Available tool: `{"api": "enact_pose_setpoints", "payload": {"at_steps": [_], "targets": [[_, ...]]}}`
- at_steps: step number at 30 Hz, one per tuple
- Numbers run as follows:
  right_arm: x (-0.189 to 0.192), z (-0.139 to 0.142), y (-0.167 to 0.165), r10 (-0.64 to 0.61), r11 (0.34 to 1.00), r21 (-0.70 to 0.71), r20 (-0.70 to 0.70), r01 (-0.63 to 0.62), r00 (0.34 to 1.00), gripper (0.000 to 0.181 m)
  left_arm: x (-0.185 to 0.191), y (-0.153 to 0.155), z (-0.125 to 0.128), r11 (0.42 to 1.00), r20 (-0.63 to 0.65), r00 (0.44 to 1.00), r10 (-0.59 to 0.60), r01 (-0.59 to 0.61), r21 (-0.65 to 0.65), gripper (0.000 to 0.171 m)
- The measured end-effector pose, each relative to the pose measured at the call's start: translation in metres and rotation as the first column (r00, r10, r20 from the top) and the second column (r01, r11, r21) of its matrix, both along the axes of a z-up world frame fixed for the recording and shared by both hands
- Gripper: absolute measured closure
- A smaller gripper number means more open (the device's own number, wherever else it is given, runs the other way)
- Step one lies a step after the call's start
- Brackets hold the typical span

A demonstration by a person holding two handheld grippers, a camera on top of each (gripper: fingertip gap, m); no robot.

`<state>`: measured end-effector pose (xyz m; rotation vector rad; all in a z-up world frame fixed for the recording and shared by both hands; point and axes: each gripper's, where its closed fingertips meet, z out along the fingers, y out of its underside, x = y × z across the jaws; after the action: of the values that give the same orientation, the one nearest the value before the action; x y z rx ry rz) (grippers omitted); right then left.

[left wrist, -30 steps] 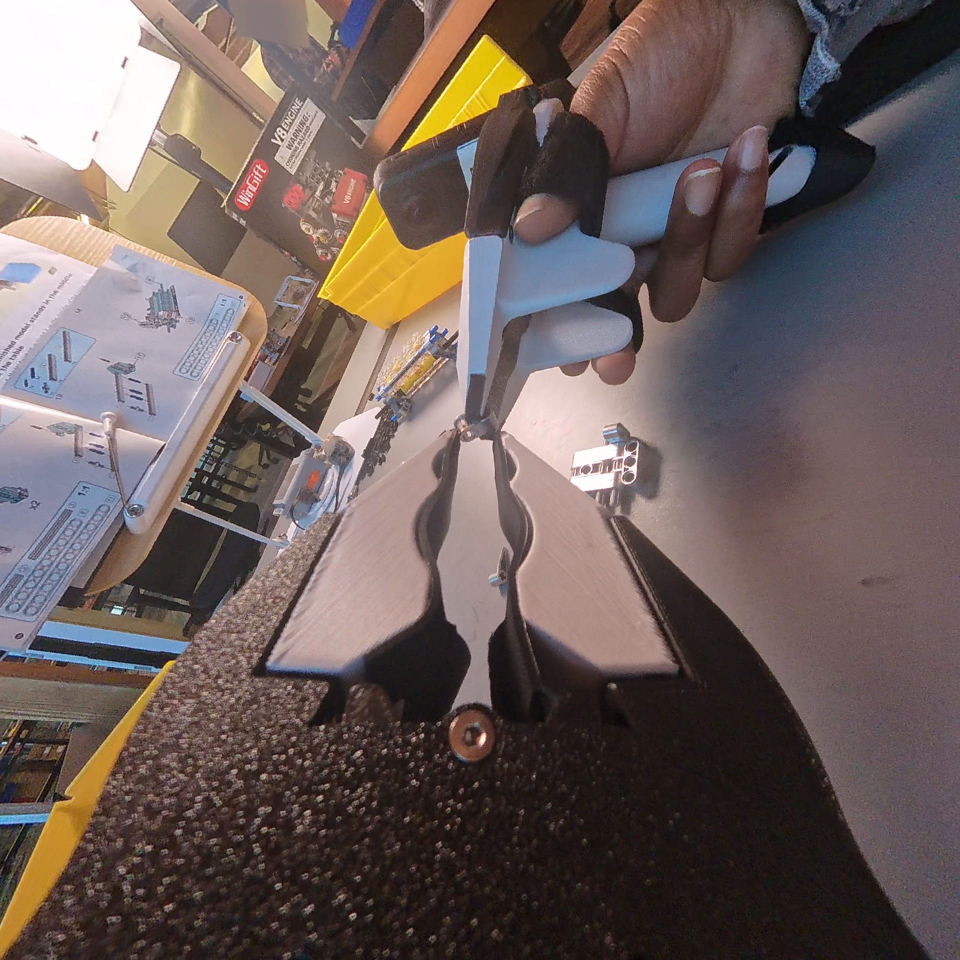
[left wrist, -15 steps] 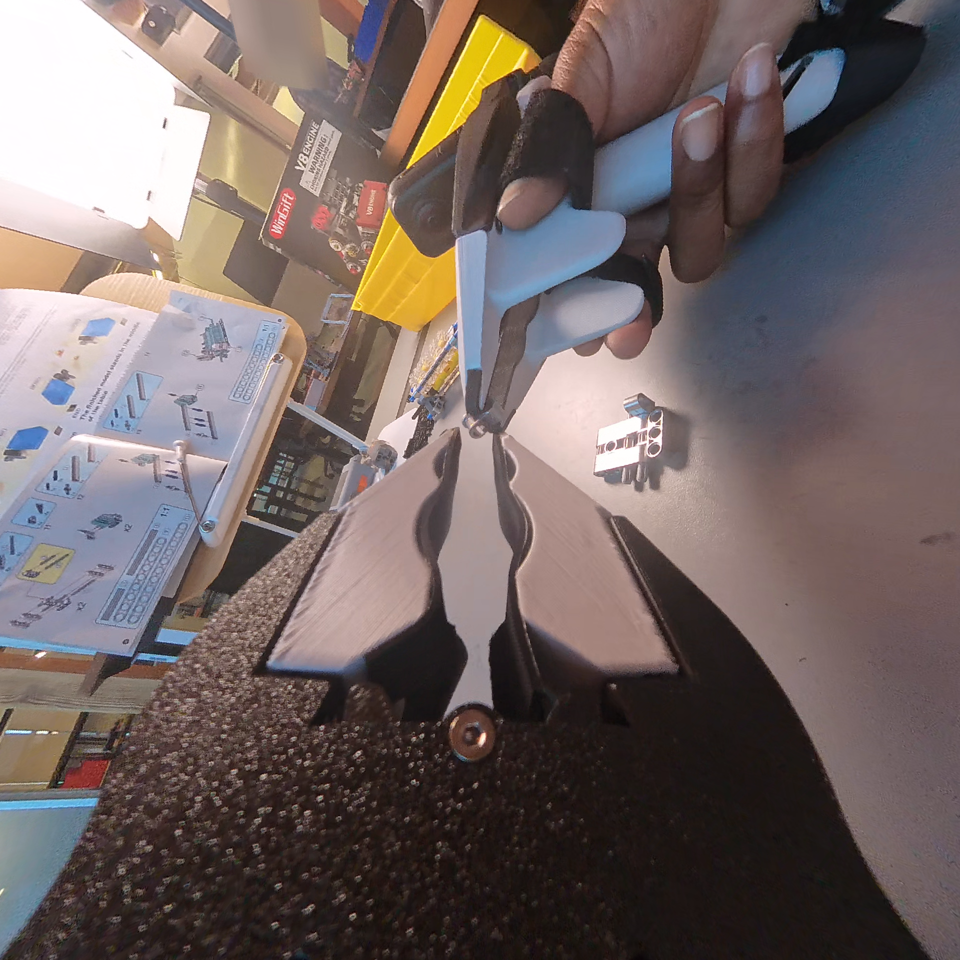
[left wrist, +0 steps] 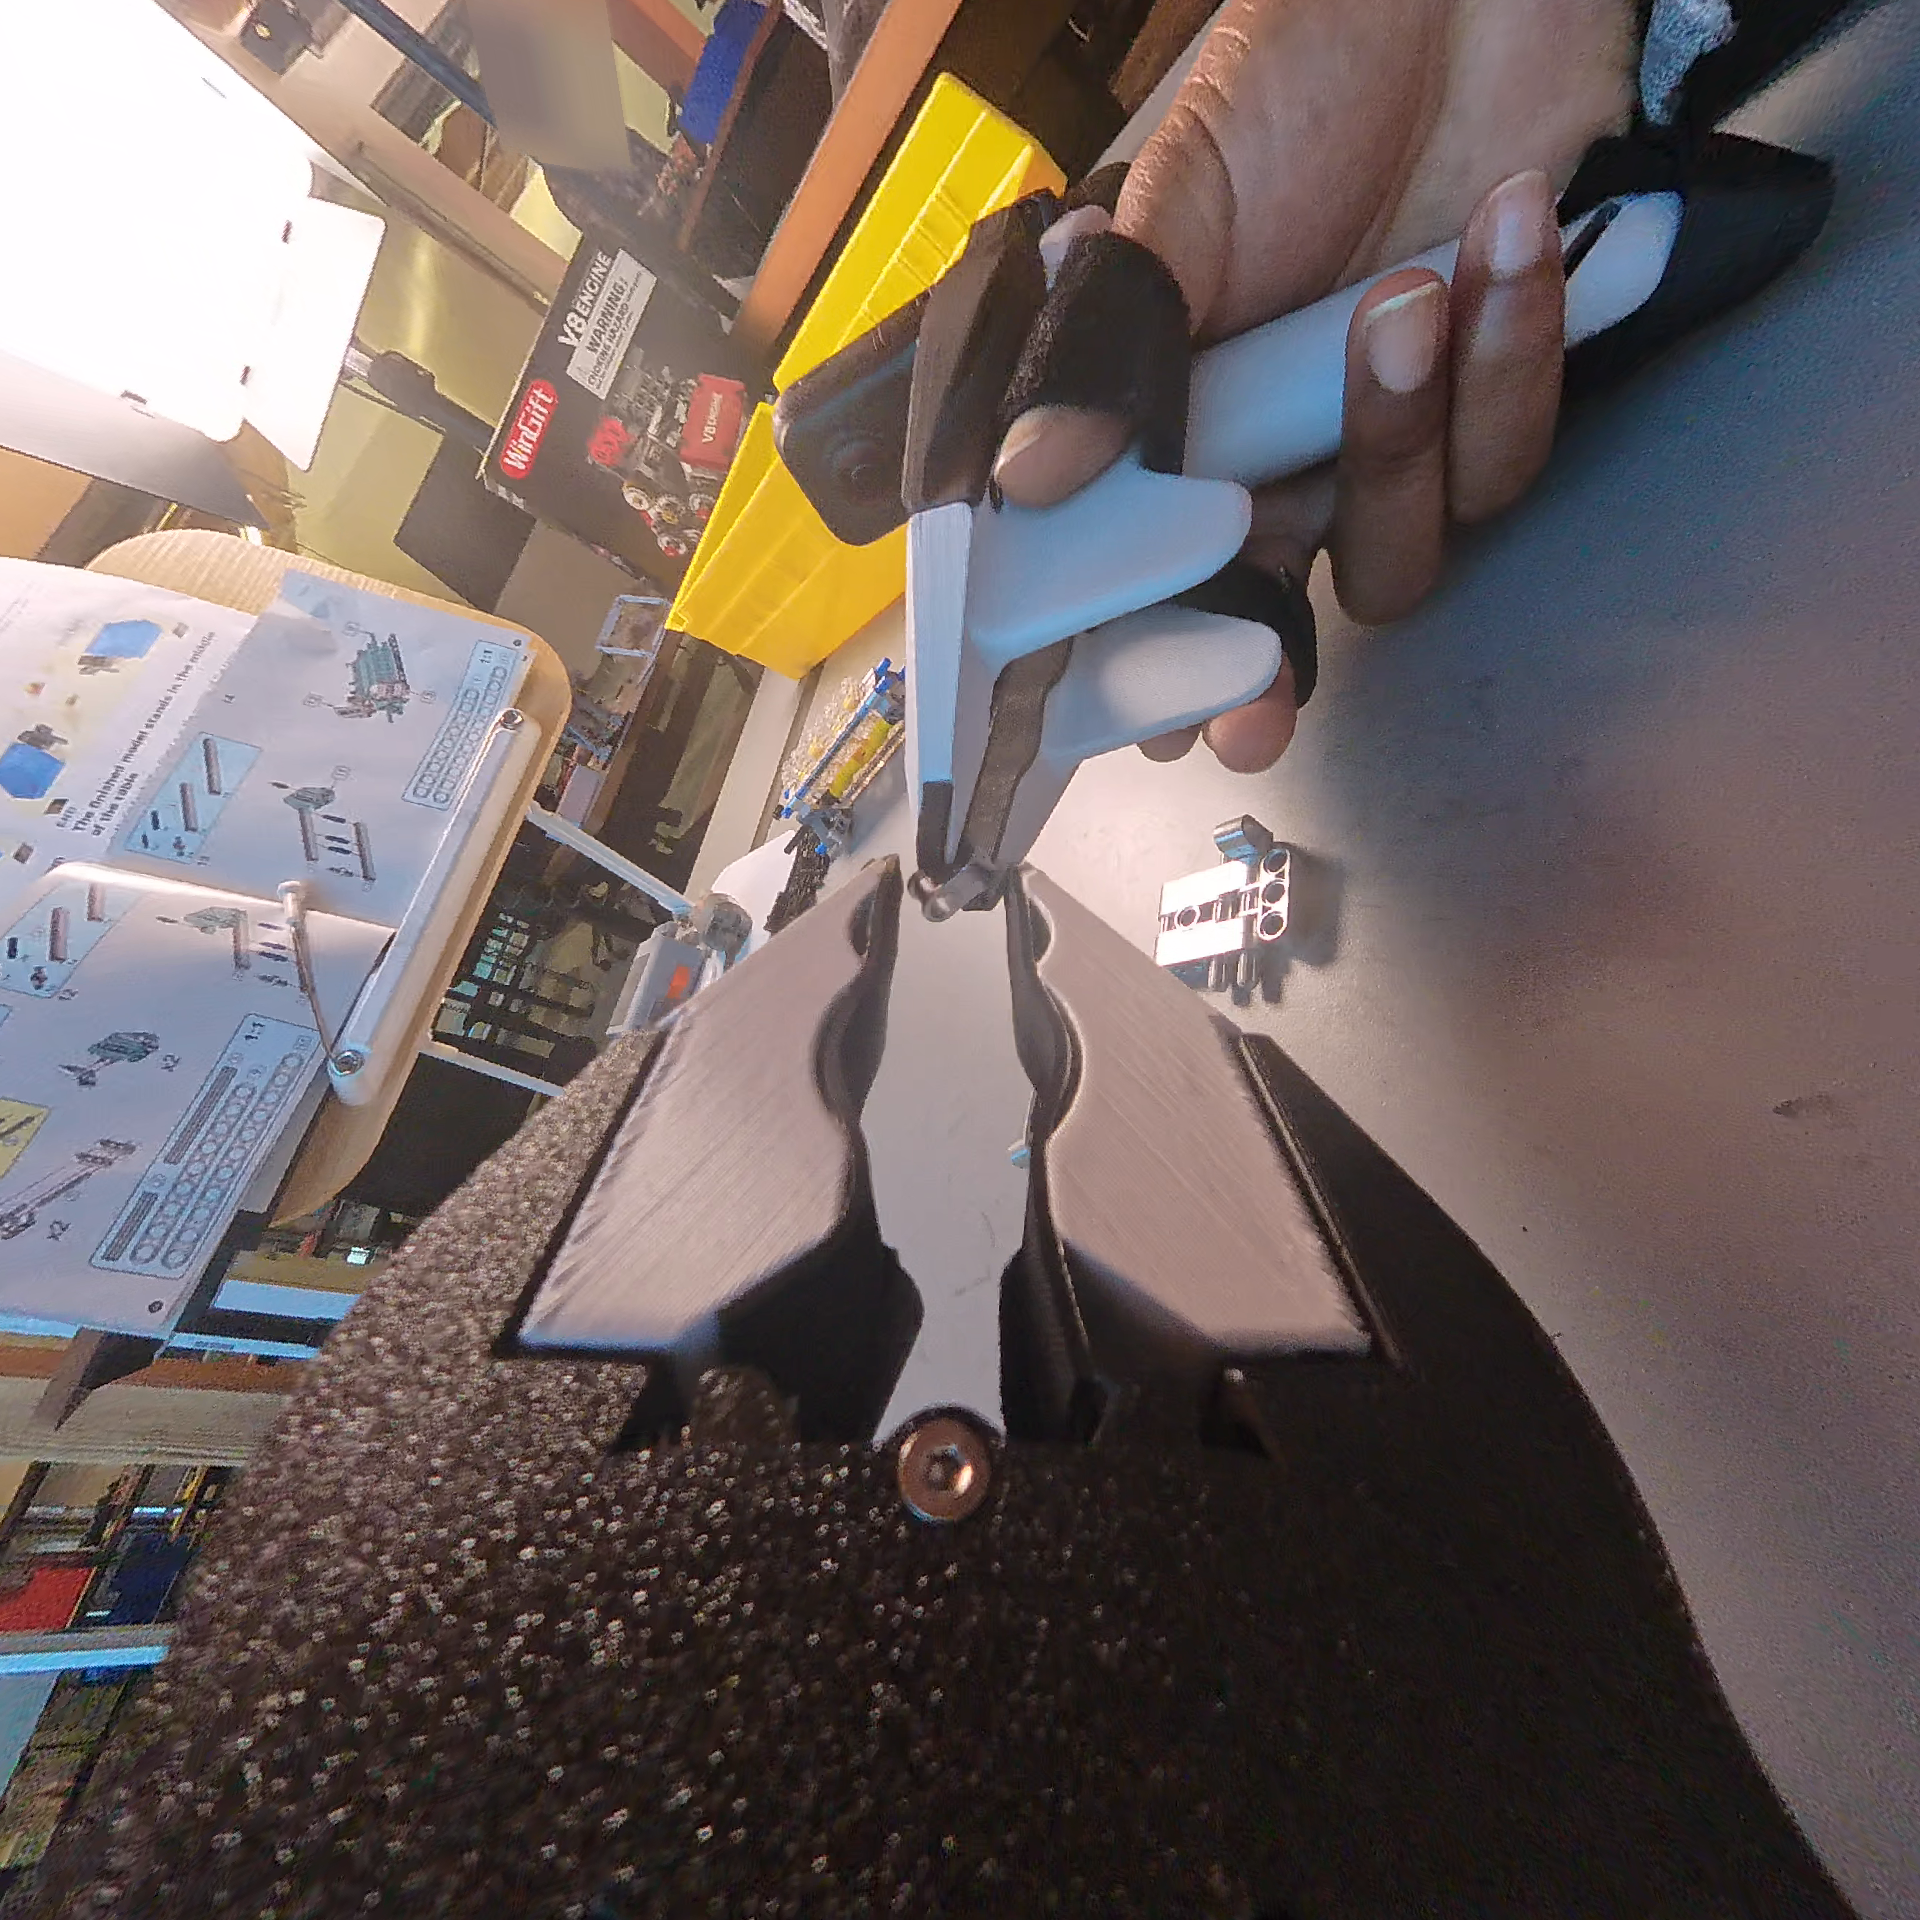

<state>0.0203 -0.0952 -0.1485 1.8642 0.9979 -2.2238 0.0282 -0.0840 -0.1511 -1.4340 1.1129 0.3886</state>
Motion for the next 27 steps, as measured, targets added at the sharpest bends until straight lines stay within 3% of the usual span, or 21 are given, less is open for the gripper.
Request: {"api": "enact_pose_setpoints", "payload": {"at_steps": [8, 14, 17, 19, 21, 23, 25, 27], "targets": [[0.0, 0.002, 0.001, -0.006, 1.0, -0.008, -0.01, 0.006, 1.0, 0.175, 0.0, -0.002, 0.0, 0.999, 0.067, 0.998, -0.008, 0.012, -0.052, 0.163], [0.002, 0.006, 0.008, -0.03, 0.999, 0.023, -0.031, 0.03, 0.999, 0.171, -0.004, -0.002, 0.005, 0.989, 0.24, 0.971, -0.009, 0.044, -0.14, 0.165], [0.003, 0.01, 0.012, -0.05, 0.995, 0.082, -0.057, 0.054, 0.997, 0.168, -0.005, -0.002, 0.011, 0.976, 0.386, 0.922, -0.003, 0.086, -0.198, 0.165], [0.004, 0.019, 0.013, -0.061, 0.972, 0.216, -0.133, 0.089, 0.989, 0.165, -0.004, -0.004, 0.019, 0.951, 0.551, 0.835, 0.006, 0.166, -0.262, 0.165], [0.007, 0.032, 0.011, -0.051, 0.884, 0.44, -0.249, 0.16, 0.967, 0.164, -0.004, -0.005, 0.03, 0.904, 0.729, 0.683, 0.036, 0.29, -0.315, 0.166], [0.011, 0.048, 0.008, -0.008, 0.715, 0.646, -0.374, 0.267, 0.927, 0.164, 0.0, -0.01, 0.041, 0.81, 0.875, 0.476, 0.087, 0.478, -0.34, 0.165], [0.016, 0.059, 0.0, 0.081, 0.493, 0.788, -0.464, 0.369, 0.882, 0.162, 0.001, -0.012, 0.05, 0.703, 0.948, 0.262, 0.179, 0.641, -0.31, 0.165], [0.017, 0.06, -0.004, 0.149, 0.272, 0.863, -0.474, 0.425, 0.868, 0.162, 0.002, -0.015, 0.057, 0.616, 0.962, 0.116, 0.247, 0.748, -0.248, 0.165]]}}
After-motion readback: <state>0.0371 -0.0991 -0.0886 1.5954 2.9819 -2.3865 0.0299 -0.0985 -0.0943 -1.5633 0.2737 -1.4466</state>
